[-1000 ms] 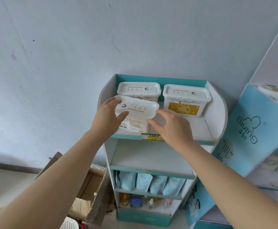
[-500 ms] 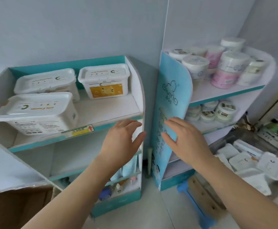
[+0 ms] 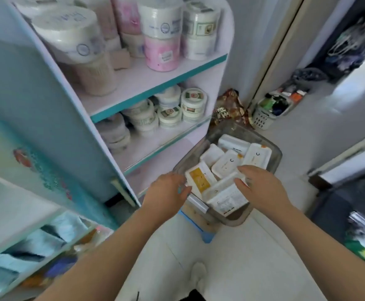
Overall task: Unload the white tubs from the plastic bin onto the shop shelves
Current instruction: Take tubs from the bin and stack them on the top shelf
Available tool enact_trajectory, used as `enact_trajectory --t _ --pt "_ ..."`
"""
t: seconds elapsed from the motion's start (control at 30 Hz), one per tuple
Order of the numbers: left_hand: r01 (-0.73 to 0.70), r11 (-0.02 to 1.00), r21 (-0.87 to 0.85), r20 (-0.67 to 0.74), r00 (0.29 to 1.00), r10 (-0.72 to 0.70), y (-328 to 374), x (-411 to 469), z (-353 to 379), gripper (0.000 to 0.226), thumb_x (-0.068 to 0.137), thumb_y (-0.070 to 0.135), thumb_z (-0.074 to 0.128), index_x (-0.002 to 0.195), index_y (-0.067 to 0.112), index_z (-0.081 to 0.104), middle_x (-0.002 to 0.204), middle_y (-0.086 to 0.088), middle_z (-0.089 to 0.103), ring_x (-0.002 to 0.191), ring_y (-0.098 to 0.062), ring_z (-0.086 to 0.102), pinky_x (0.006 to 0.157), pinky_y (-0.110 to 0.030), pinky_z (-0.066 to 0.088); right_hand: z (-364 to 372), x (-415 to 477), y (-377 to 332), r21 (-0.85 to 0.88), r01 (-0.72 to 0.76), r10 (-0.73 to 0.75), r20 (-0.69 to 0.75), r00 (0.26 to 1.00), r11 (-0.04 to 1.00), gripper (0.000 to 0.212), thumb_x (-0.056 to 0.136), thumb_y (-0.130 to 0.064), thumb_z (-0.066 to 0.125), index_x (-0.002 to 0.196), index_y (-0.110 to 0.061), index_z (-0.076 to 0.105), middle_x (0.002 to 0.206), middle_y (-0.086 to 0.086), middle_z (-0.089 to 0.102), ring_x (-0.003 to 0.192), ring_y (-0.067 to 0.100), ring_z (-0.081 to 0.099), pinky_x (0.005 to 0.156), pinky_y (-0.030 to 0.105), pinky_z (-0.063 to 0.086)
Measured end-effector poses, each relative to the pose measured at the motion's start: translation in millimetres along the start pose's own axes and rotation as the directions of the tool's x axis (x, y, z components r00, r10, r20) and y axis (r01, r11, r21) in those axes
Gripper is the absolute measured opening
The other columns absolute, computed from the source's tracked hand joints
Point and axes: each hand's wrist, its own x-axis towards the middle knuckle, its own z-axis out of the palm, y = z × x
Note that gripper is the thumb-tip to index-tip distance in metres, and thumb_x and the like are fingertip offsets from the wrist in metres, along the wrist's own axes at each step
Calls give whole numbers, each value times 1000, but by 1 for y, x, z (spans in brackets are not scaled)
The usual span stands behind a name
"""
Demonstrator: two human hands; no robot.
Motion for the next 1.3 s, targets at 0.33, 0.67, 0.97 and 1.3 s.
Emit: enact_trajectory --t 0.33,0.67,0.97,1.3 --pt "202 977 69 334 918 -214 26 81 129 52 92 49 50 136 20 47 134 -1 55 119 -20 55 96 -31 44 51 48 107 39 -114 102 236 966 993 49 93 -39 54 137 -18 48 128 6 59 118 24 53 93 37 46" --pt "218 951 220 525 795 -304 9 125 200 65 91 64 36 144 27 27 136 3 54 133 -28 43 112 -55 -13 109 93 139 103 -175 111 455 884 979 64 90 -49 54 146 -25 32 138 3 50 129 22 44 100 39 42" --pt "342 936 87 466 816 -342 16 129 201 57 91 63 35 136 29 45 135 6 56 130 -24 47 115 -54 -1 113 94 149 281 -244 104 433 895 928 59 89 -45 58 141 -22 40 132 3 56 120 21 53 96 42 47" --pt "446 765 -464 78 881 -467 50 106 131 51 78 37 75 124 20 61 125 2 60 91 -14 59 68 -17 49 60 69 110 374 -182 123 176 977 909 59 89 -44 59 138 -15 45 127 7 62 110 20 62 88 40 54"
